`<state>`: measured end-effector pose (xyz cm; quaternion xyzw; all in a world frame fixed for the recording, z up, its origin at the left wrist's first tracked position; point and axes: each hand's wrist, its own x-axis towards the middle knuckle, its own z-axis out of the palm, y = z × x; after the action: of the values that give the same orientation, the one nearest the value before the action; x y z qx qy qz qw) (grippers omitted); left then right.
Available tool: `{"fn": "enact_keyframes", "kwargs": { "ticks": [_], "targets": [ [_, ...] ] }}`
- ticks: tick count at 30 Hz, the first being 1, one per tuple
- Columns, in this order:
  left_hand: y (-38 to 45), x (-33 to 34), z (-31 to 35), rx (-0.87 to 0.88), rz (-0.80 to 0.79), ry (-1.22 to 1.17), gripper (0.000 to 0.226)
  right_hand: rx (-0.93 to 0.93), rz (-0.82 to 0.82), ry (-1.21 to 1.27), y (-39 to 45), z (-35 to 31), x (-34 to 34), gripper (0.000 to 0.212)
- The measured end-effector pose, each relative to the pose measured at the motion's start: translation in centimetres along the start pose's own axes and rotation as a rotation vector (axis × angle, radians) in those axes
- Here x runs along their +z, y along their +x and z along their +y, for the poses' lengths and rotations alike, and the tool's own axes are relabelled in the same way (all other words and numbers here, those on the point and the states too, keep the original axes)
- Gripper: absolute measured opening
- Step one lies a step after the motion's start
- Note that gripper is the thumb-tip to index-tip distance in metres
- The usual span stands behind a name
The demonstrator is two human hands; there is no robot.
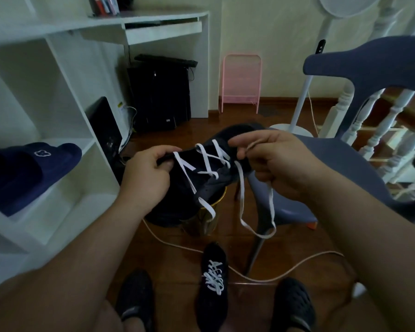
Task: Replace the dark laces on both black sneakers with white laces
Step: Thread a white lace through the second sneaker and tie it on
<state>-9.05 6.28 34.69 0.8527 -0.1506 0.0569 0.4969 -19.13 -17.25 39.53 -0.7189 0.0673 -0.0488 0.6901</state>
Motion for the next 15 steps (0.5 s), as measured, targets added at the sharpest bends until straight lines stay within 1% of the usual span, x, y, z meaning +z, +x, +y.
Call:
{"fn": "enact_keyframes", "kwargs": {
  "ticks": [2, 5, 7, 10, 14, 15],
  "targets": [
    [-0.1, 0.5, 0.0, -0.074, -0.033, -0.090, 0.038, -0.015, 0.023, -0.050, -0.2, -0.2, 0.6, 0.023],
    [-0.4, 1.3, 0.3, -0.219, -0.067, -0.259, 0.038, -0.070, 0.047, -0.189, -0.6, -0.2, 1.0, 0.025],
    [-0.6, 1.7, 0.3, -0.245, -0.075, -0.312, 0.038, -0.138, 0.080, -0.306, -0.6, 0.1, 1.1, 0.022],
    [-1.2, 2.1, 0.4, -0.183, -0.030, -0.307, 0.038, -0.162, 0.109, -0.319, -0.5, 0.3, 1.3, 0.018],
    [-2.2, 2.3, 1.1, 0.014, 0.100, -0.134, 0.039, -0.174, 0.120, -0.267, -0.7, 0.4, 1.5, 0.002],
    [-2.3, 2.2, 1.4, 0.074, 0.135, -0.093, 0.041, -0.178, 0.115, -0.267, -0.7, 0.5, 1.5, 0.006]
  ]
}}
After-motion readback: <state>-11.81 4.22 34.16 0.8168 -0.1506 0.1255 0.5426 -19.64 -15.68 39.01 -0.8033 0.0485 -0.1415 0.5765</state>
